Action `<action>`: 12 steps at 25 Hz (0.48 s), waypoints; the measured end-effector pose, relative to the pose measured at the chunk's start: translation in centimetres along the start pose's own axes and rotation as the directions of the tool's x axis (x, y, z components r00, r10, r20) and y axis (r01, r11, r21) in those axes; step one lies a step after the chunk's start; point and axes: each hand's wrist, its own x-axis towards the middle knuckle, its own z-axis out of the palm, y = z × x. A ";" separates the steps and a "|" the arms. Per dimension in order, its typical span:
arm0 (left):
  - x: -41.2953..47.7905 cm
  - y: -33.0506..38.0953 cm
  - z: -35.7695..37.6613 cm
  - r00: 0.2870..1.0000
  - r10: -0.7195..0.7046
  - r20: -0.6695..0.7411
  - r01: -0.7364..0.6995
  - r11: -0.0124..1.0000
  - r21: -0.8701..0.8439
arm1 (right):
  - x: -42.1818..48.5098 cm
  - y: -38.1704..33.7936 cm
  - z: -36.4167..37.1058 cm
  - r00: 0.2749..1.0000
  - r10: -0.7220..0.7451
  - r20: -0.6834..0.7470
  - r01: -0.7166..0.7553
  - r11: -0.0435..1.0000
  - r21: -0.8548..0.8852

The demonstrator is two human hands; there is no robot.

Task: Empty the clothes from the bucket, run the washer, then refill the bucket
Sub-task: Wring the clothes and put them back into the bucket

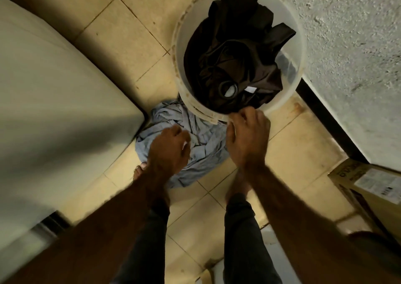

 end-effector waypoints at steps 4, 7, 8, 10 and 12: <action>-1.9 -1.8 7.0 0.827 -0.162 0.538 0.157 0.986 0.055 | -5.5 -0.1 3.2 1.000 -0.015 0.015 0.014 0.994 0.111; -0.7 -0.8 10.8 0.719 -0.147 0.679 0.170 0.985 0.034 | -8.1 2.2 6.2 0.984 0.073 0.163 -0.099 0.982 0.159; -0.1 -0.4 11.8 0.709 -0.140 0.691 0.158 0.987 0.038 | -8.8 2.8 6.7 0.965 0.125 0.229 -0.160 0.977 0.140; 0.7 0.1 13.3 0.708 -0.136 0.693 0.143 0.989 0.048 | -10.6 3.2 7.0 0.931 0.136 0.339 -0.174 0.981 0.084; 1.5 0.4 13.9 0.689 -0.161 0.706 0.175 0.983 0.053 | -12.5 2.2 6.4 0.899 0.037 0.436 -0.105 0.986 0.133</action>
